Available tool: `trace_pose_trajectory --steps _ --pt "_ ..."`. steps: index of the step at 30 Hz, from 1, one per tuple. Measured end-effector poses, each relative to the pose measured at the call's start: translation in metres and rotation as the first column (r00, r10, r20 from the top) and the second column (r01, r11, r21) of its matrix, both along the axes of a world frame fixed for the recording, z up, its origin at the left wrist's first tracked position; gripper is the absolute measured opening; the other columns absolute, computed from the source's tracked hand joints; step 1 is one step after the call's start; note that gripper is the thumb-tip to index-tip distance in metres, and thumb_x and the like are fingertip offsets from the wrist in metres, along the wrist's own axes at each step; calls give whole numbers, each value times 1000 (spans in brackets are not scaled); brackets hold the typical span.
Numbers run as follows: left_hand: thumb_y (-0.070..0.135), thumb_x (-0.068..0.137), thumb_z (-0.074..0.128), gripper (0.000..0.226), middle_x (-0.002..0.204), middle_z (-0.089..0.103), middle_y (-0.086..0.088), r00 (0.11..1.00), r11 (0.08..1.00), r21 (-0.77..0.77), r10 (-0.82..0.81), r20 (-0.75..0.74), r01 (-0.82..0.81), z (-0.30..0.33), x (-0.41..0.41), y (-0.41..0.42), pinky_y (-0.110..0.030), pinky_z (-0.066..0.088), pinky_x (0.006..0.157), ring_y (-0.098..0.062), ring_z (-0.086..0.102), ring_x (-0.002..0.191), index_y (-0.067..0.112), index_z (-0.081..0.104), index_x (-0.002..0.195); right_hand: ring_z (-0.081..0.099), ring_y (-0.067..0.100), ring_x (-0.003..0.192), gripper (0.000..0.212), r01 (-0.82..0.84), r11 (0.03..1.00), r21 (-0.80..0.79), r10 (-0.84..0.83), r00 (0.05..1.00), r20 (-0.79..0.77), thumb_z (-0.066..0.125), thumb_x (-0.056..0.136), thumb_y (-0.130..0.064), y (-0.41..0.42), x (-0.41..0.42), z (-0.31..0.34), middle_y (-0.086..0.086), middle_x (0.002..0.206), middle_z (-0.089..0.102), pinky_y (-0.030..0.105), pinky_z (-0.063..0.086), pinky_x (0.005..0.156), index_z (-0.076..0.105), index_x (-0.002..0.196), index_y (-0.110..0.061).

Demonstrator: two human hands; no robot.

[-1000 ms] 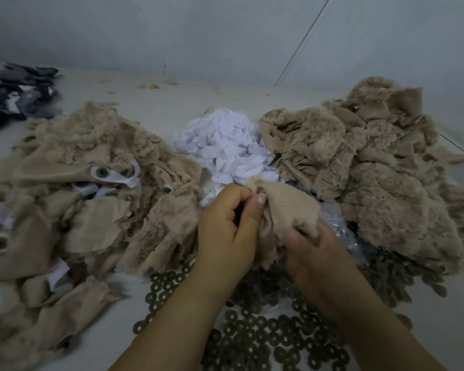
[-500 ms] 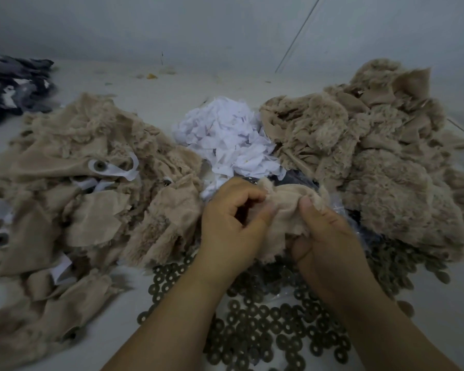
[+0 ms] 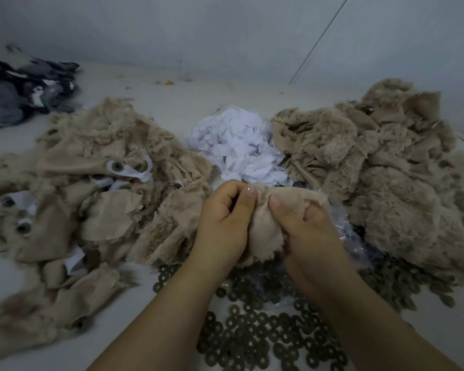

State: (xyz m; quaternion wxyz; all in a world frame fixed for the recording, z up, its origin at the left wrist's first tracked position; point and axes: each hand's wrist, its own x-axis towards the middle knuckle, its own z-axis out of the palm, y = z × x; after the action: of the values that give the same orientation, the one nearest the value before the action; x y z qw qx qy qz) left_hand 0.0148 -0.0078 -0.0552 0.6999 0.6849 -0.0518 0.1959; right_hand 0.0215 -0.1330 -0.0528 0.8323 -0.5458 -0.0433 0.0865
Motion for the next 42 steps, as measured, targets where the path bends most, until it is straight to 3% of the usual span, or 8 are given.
trace_pose_trajectory --steps 5,9,13,17,20,27,35,42 --pt "27 88 62 22 63 51 6 999 999 54 -7 -43 9 8 6 6 -21 41 54 -7 46 58 18 57 69 72 32 101 32 15 1000 -12 -16 993 -116 58 98 -24 10 14 9 20 106 74 46 58 90 65 116 1" --pt "30 85 62 27 70 54 -16 983 982 -165 -113 -143 88 18 10 12 -38 45 64 -26 48 65 5 60 74 74 30 96 33 -14 996 84 23 995 -102 58 90 -29 10 11 8 17 102 76 38 62 80 70 108 -5" --pt "29 90 61 43 84 57 -23 973 965 -232 -160 -167 119 20 16 8 -47 43 74 -31 49 79 -13 50 86 74 29 95 38 -11 991 133 32 987 -160 60 86 -32 9 13 9 16 103 76 39 62 81 70 109 -3" --pt "26 99 56 39 83 56 -17 979 971 -217 -135 -155 99 13 19 7 -42 44 70 -28 49 76 -11 51 88 69 32 109 56 -87 974 209 133 968 -214 65 79 -39 11 11 11 20 116 72 45 56 95 67 121 -1" --pt "29 97 58 35 78 56 -14 979 959 -265 -143 -146 101 4 18 10 -36 47 66 -24 51 70 -4 57 84 69 32 109 51 -111 968 223 162 960 -228 69 78 -32 11 10 7 20 116 71 44 56 95 69 119 -2" --pt "31 89 61 34 63 51 -6 988 992 -33 -124 -86 122 -6 11 20 -24 43 54 -15 47 59 2 55 71 70 33 107 47 -68 982 177 112 961 -251 68 79 -28 15 9 4 21 112 72 47 54 96 69 116 0" --pt "26 91 56 41 68 50 -14 988 980 -143 -147 -43 139 -9 11 18 -31 40 56 -23 42 62 -13 50 79 69 33 108 42 -166 967 194 213 943 -256 74 73 -25 14 6 7 21 116 71 48 55 96 74 110 -3" --pt "27 93 53 38 58 44 -9 997 996 -55 -78 -27 77 -11 10 17 -31 34 51 -20 37 54 1 47 64 71 32 106 46 -247 930 272 347 833 -431 65 82 -31 15 5 8 22 117 71 42 59 84 71 118 -3"
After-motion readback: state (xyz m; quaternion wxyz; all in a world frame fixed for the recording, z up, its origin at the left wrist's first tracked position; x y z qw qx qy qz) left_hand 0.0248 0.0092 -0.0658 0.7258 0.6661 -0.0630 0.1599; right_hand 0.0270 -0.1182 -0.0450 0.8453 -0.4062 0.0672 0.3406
